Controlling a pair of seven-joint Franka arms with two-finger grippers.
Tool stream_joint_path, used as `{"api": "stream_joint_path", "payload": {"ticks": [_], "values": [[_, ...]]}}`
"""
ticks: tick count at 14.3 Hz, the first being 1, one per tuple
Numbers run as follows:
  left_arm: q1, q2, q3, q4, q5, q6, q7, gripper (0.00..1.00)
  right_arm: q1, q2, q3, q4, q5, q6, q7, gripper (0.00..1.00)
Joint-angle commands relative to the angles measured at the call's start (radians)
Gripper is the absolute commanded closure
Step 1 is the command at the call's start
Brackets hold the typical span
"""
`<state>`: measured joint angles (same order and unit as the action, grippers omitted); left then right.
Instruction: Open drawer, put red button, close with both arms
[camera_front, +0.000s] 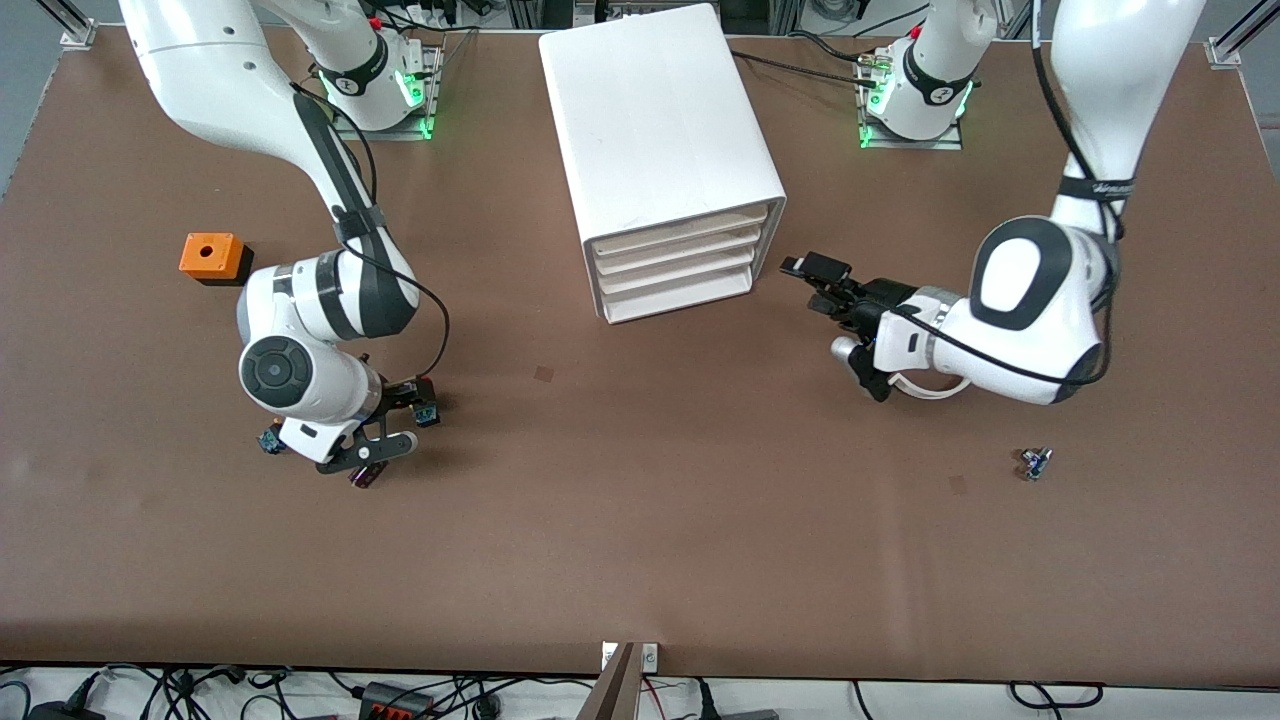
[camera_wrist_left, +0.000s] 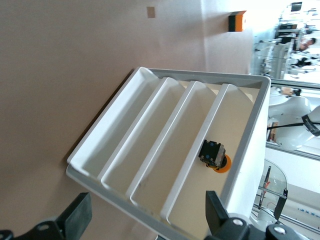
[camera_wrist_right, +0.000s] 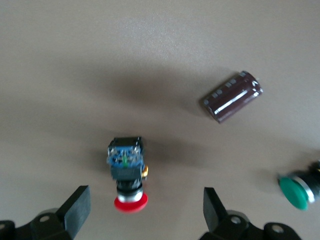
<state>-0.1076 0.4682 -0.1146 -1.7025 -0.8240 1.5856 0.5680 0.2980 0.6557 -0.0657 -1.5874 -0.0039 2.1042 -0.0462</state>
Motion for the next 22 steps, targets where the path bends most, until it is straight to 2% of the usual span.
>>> {"api": "stream_joint_path", "payload": {"ticks": [1,3,5,7,9,11,12,13,15,16,17,18,19,21,22], "values": [[0.011,-0.026,-0.023,-0.138,-0.078,0.098,0.168,0.00,-0.008,0.056,0.019,0.024,0.008,0.043,-0.033,0.00],[0.006,-0.022,-0.031,-0.196,-0.112,0.161,0.225,0.00,-0.008,0.071,0.027,0.021,0.034,0.039,-0.037,0.00],[0.014,-0.023,-0.086,-0.262,-0.141,0.258,0.303,0.01,-0.008,0.084,0.029,0.020,0.036,0.039,-0.041,0.00],[0.000,-0.022,-0.094,-0.302,-0.228,0.283,0.337,0.10,-0.008,0.099,0.040,0.020,0.036,0.045,-0.046,0.00],[-0.003,-0.019,-0.096,-0.319,-0.237,0.277,0.345,0.32,-0.008,0.107,0.041,0.020,0.051,0.040,-0.046,0.00],[-0.003,-0.017,-0.100,-0.322,-0.238,0.257,0.346,0.36,-0.010,0.107,0.041,0.018,0.074,0.033,-0.052,0.00],[-0.003,-0.017,-0.109,-0.331,-0.239,0.255,0.346,0.39,-0.008,0.107,0.040,0.015,0.074,0.031,-0.072,0.07],[-0.001,-0.017,-0.121,-0.341,-0.247,0.252,0.346,0.43,-0.008,0.107,0.040,0.015,0.076,0.025,-0.084,0.31],[-0.003,-0.017,-0.137,-0.364,-0.288,0.255,0.348,0.43,-0.017,0.107,0.040,0.015,0.076,0.025,-0.090,0.71],[-0.006,-0.008,-0.145,-0.365,-0.305,0.261,0.354,0.43,-0.023,0.105,0.040,0.021,0.074,0.025,-0.092,0.89],[-0.006,0.003,-0.151,-0.365,-0.310,0.263,0.358,0.43,-0.019,0.102,0.040,0.026,0.074,0.025,-0.087,1.00],[-0.004,0.004,-0.152,-0.365,-0.310,0.261,0.359,0.48,-0.011,0.098,0.040,0.044,0.074,0.023,-0.086,1.00],[-0.004,0.006,-0.151,-0.367,-0.308,0.261,0.359,0.58,-0.008,0.097,0.040,0.068,0.074,0.020,-0.086,1.00],[-0.006,0.015,-0.152,-0.367,-0.308,0.260,0.359,0.84,-0.011,0.094,0.040,0.122,0.074,0.004,-0.087,1.00],[-0.010,0.017,-0.152,-0.365,-0.308,0.261,0.359,0.92,-0.010,0.094,0.040,0.154,0.071,0.000,-0.087,1.00]]}}
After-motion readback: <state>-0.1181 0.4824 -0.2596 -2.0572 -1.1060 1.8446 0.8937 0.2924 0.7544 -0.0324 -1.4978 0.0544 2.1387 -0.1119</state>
